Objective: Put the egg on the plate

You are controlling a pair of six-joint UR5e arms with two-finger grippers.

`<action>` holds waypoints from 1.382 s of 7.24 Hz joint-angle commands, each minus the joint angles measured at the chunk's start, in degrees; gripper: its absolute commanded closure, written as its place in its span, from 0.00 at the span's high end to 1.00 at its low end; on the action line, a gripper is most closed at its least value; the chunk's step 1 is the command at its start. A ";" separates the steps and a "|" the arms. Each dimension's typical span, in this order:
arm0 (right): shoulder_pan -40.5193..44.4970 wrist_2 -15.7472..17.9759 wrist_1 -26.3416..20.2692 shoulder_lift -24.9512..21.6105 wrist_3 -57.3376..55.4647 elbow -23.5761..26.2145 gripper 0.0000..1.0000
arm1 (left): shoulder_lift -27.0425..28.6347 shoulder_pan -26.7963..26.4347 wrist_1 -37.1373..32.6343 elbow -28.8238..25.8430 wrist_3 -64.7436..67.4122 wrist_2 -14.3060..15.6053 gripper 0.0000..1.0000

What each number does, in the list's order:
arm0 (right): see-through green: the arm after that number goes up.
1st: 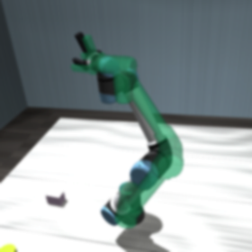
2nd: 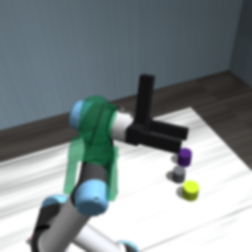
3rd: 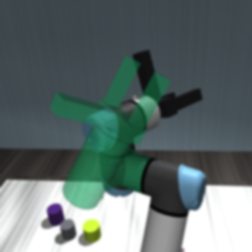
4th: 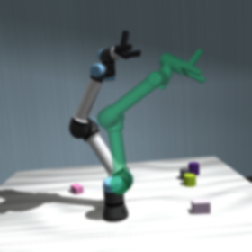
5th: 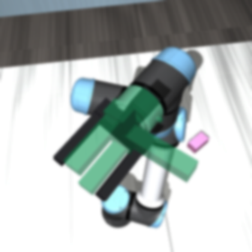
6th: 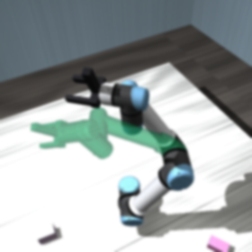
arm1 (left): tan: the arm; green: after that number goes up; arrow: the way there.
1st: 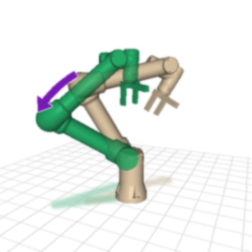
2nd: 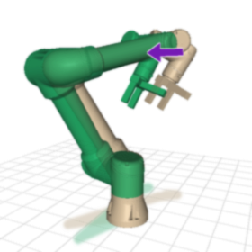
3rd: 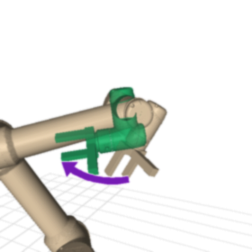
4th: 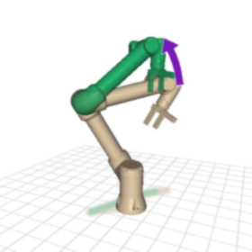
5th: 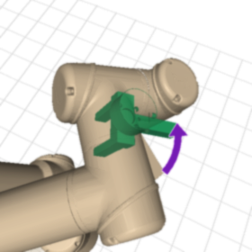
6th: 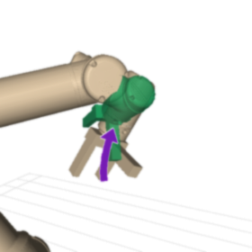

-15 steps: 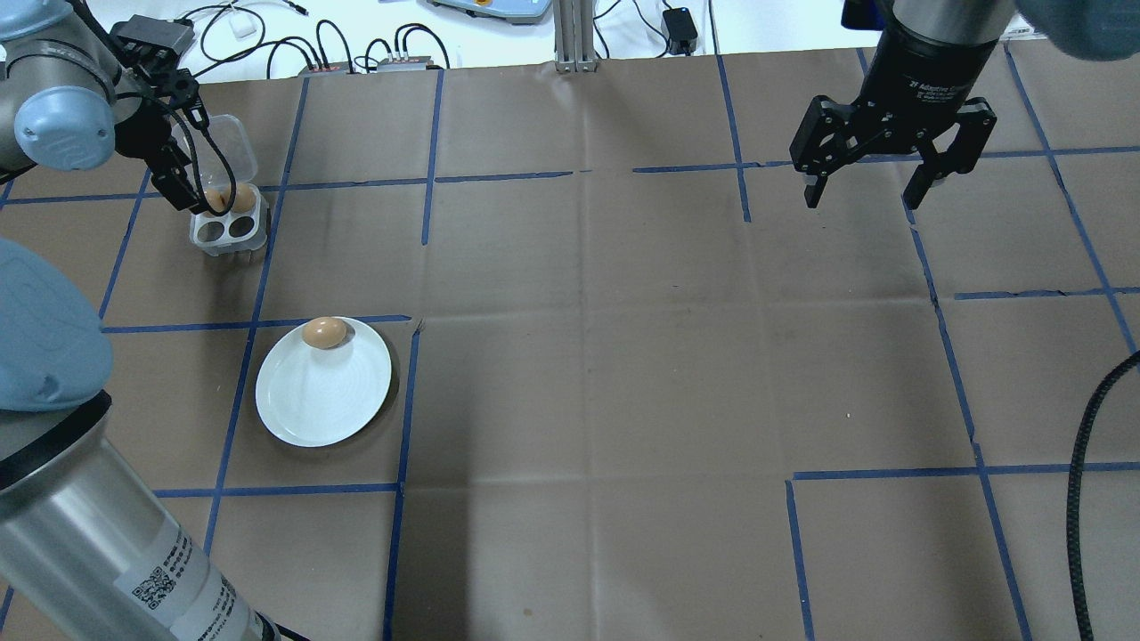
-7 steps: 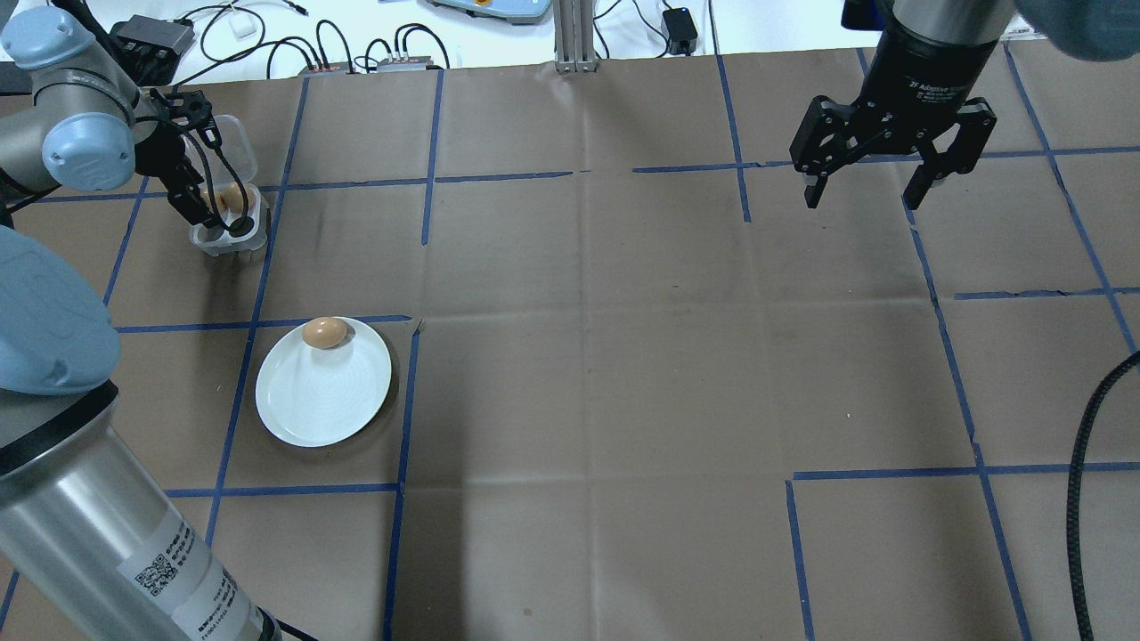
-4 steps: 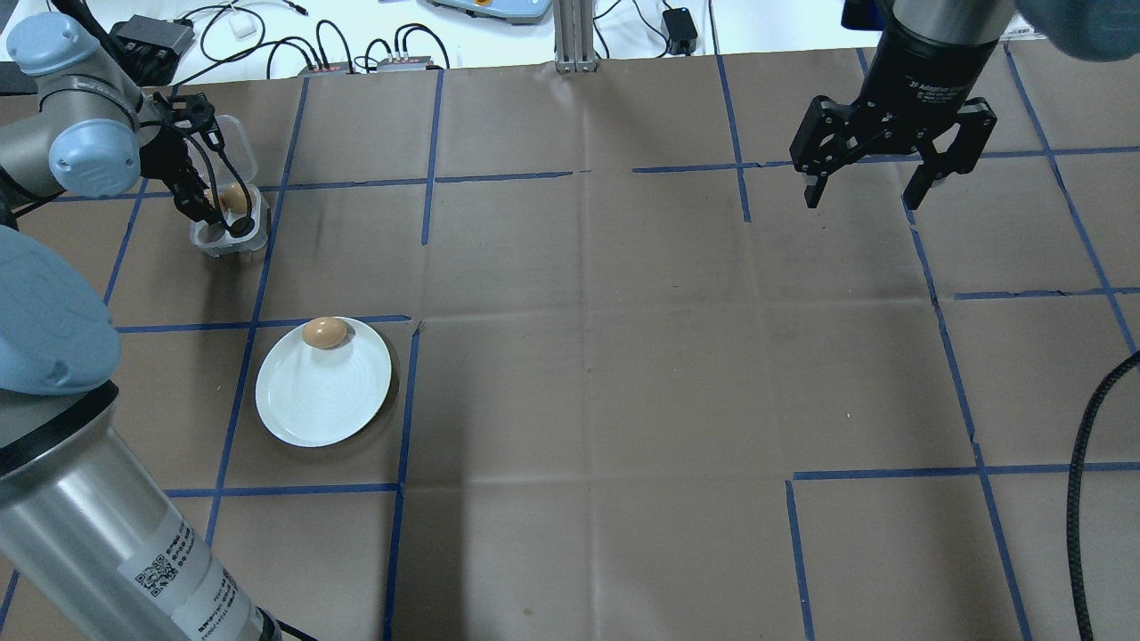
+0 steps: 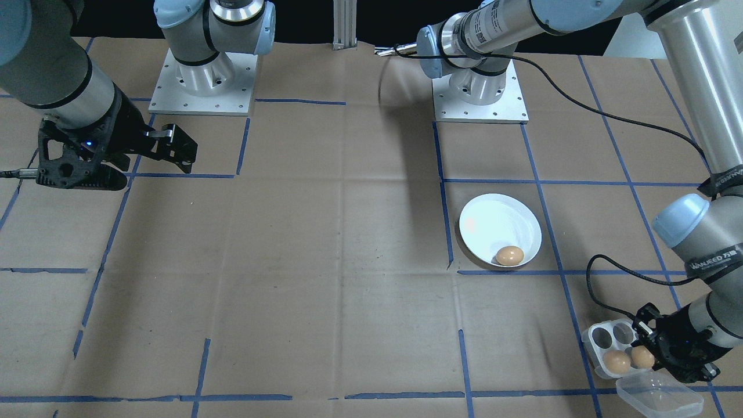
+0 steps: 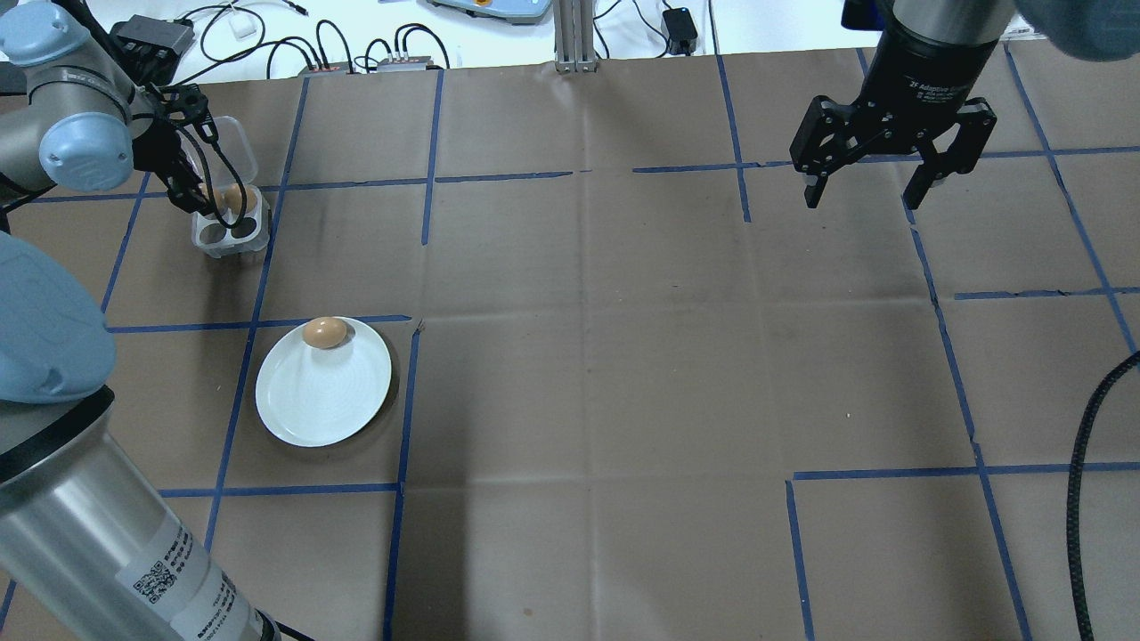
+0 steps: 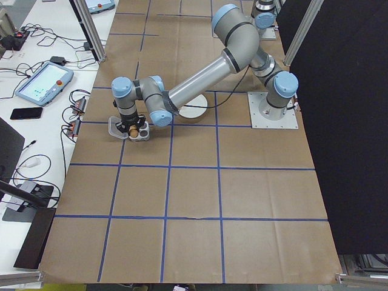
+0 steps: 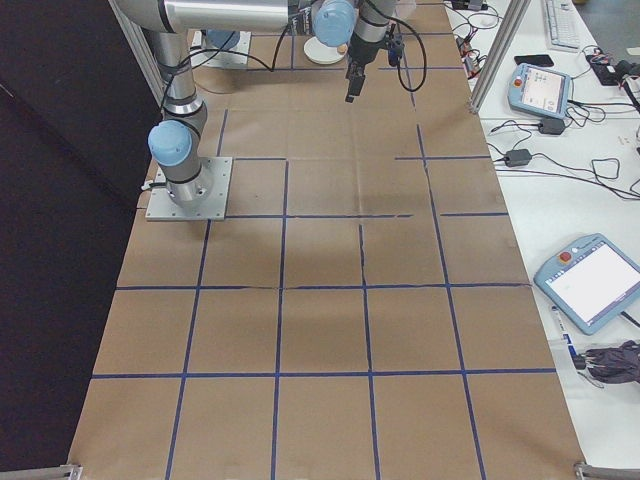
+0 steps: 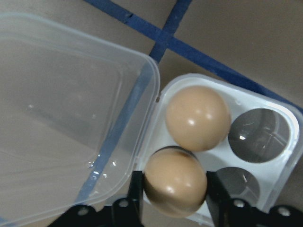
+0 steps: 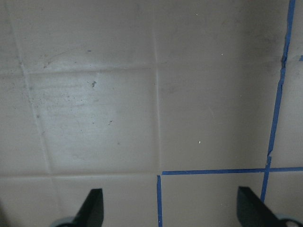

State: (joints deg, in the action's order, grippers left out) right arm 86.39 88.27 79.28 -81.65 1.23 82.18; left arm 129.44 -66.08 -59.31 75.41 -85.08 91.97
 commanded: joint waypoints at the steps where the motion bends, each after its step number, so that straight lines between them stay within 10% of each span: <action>1: 0.00 -0.02 0.00 0.09 0.00 0.00 1.00 | -5.48 -0.01 -2.11 0.69 0.09 1.19 0.39; 7: 0.00 0.06 0.00 0.00 0.00 0.00 1.00 | -29.12 -7.90 -3.35 31.66 52.04 0.23 0.40; 10: 0.00 -0.02 0.00 0.00 0.00 0.00 1.00 | -32.50 -11.52 0.14 45.50 68.97 -0.03 0.37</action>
State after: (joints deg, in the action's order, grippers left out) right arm 86.39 88.25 79.28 -81.62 1.23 82.18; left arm 97.38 -76.30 -61.20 115.94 -21.95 92.05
